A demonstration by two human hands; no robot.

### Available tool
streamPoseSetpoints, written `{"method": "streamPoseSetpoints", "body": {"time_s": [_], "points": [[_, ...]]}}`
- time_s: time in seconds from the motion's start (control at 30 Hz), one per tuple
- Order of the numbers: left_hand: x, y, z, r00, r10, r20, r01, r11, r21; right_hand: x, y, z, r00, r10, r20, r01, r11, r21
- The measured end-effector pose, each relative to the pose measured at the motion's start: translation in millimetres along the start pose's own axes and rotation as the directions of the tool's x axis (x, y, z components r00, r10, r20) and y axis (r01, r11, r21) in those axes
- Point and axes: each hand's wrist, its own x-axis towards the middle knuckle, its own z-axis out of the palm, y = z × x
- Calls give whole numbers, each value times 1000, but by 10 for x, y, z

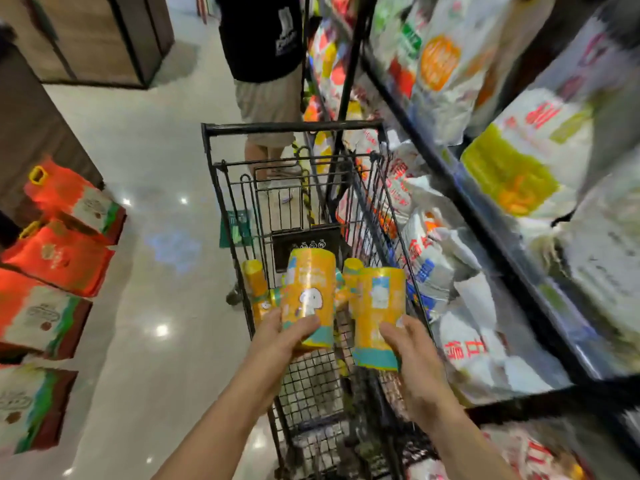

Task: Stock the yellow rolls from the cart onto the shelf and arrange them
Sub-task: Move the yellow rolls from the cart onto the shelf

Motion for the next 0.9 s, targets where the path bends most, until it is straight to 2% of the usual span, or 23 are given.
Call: {"method": "streamPoseSetpoints", "body": {"time_s": [0.3,0.43,0.57,0.77,0.9], "points": [[-1131,528,309,965,144,219,-158,986,46,-1348,-479,-154,979,-194,-64,204,957,206],[-1472,663,551,920,147,363,-188,979,81,-1841,-637,-340,963,-250,-96,265,942,205],[-1749,704,858,865,165,475,-204,978,31,-2322,-676,-596,956,-252,-148,281,932,228],[-2142,666,1514,783,168,599,-178,983,-43,-3063,-719,-1034,874,-311,-374,424,863,275],[-2463,601,2025,699,173,694,-180,982,-64,-3621,-766,-1396,780,-362,-511,526,820,223]]}}
